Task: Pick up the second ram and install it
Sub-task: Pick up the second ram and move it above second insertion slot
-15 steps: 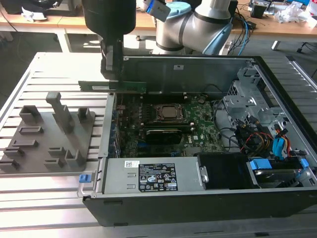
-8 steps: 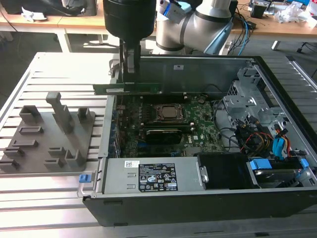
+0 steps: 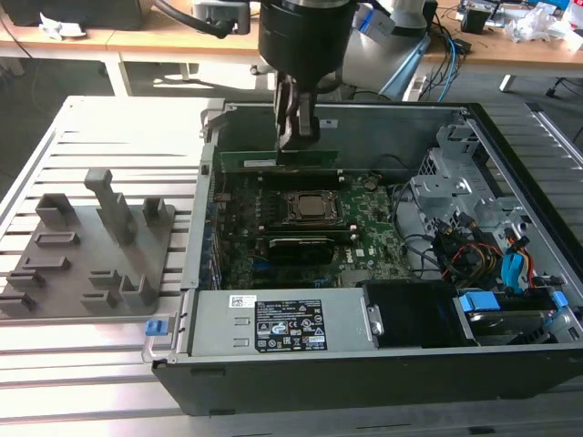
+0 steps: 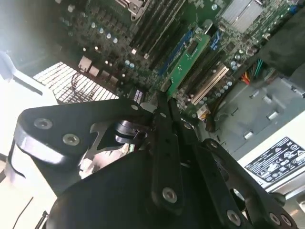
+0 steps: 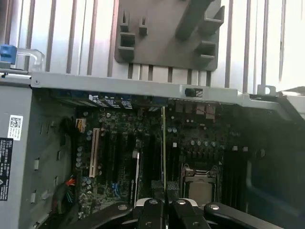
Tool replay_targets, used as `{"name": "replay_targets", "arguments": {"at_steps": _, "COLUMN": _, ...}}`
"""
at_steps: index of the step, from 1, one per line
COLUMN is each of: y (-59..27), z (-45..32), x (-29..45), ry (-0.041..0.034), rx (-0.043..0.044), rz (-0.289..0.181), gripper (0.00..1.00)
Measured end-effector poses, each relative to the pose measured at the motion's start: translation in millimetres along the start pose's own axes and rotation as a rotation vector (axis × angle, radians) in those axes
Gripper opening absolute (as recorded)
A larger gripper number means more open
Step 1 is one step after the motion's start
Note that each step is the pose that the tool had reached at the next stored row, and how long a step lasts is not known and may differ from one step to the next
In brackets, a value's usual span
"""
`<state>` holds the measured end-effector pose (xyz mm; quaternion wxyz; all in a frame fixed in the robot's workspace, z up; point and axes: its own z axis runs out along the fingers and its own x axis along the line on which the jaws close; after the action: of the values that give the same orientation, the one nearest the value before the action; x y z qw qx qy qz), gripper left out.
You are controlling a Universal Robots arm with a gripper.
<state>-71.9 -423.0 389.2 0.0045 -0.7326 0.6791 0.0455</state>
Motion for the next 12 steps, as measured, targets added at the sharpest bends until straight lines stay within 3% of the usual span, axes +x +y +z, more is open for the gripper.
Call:
{"name": "replay_targets", "arguments": {"at_steps": 2, "y": -7.6, "z": 0.6, "x": 0.4, "ry": -0.0047, "rx": -0.0001, "rz": -0.001, "gripper": 0.13}}
{"name": "replay_targets", "arguments": {"at_steps": 4, "y": -23.1, "z": 3.1, "x": 1.2, "ry": -0.0082, "rx": -0.0019, "rz": -0.002, "gripper": 0.13}}
{"name": "replay_targets", "arguments": {"at_steps": 12, "y": -37.7, "z": 18.9, "x": 3.3, "ry": -0.0099, "rx": -0.0023, "rz": 0.025, "gripper": 0.13}}
